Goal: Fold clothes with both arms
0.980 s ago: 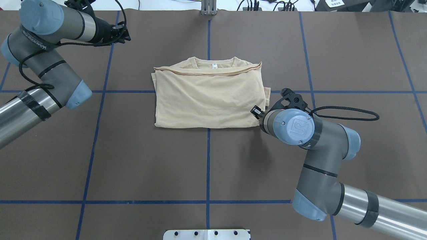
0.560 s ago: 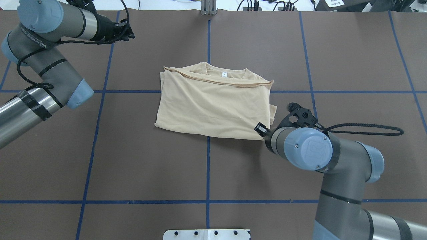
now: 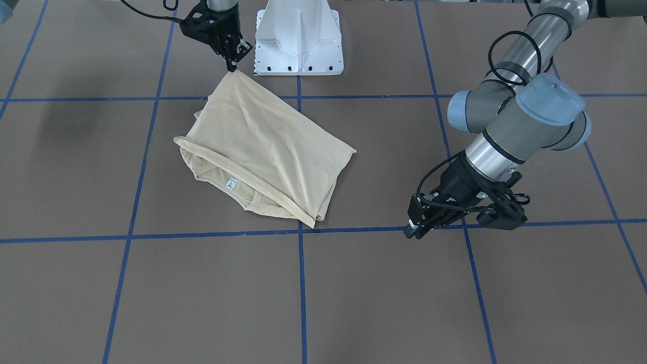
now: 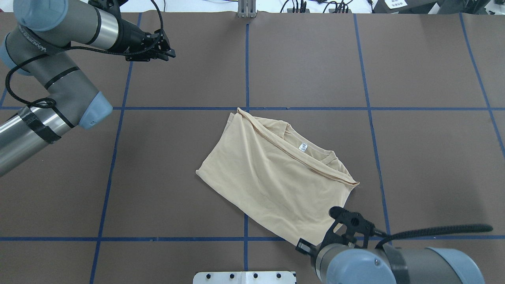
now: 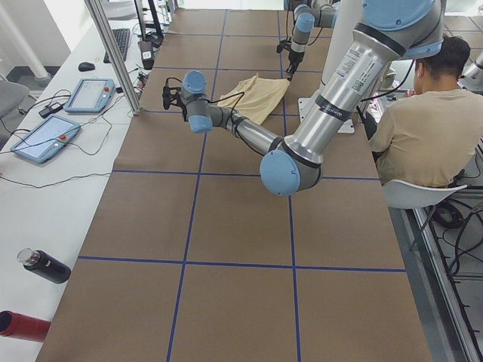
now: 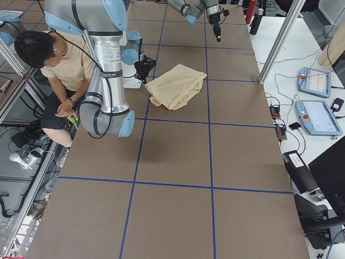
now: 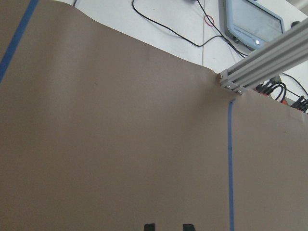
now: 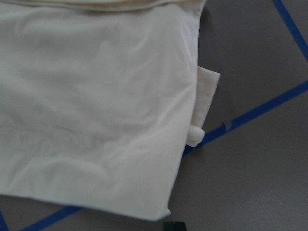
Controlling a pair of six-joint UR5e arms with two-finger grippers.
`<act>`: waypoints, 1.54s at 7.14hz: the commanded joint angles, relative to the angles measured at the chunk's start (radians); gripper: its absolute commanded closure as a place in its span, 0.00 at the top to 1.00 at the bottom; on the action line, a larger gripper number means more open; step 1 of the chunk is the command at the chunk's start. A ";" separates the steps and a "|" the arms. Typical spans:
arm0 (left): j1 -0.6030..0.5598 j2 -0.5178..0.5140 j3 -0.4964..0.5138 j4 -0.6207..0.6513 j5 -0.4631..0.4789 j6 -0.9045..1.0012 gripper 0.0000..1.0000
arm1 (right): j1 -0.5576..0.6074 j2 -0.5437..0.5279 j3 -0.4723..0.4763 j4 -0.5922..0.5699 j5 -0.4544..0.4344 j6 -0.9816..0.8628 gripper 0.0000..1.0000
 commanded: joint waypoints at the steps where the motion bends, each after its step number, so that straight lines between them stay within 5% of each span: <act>1: 0.041 0.080 -0.133 0.006 -0.059 -0.091 0.90 | -0.101 -0.011 0.073 -0.085 0.005 0.104 1.00; 3: 0.099 0.206 -0.276 0.019 -0.057 -0.130 0.96 | -0.002 -0.017 0.125 -0.085 0.014 0.090 1.00; 5: 0.255 0.216 -0.295 0.041 0.036 -0.278 0.87 | 0.218 0.048 0.085 -0.074 0.049 -0.065 1.00; 7: 0.374 0.176 -0.292 0.212 0.174 -0.302 0.79 | 0.455 0.114 -0.076 -0.010 0.130 -0.191 1.00; 9: 0.383 0.176 -0.290 0.256 0.179 -0.258 0.70 | 0.618 0.115 -0.224 0.176 0.264 -0.292 1.00; 11: 0.403 0.174 -0.272 0.256 0.191 -0.190 0.67 | 0.631 0.108 -0.288 0.243 0.284 -0.325 1.00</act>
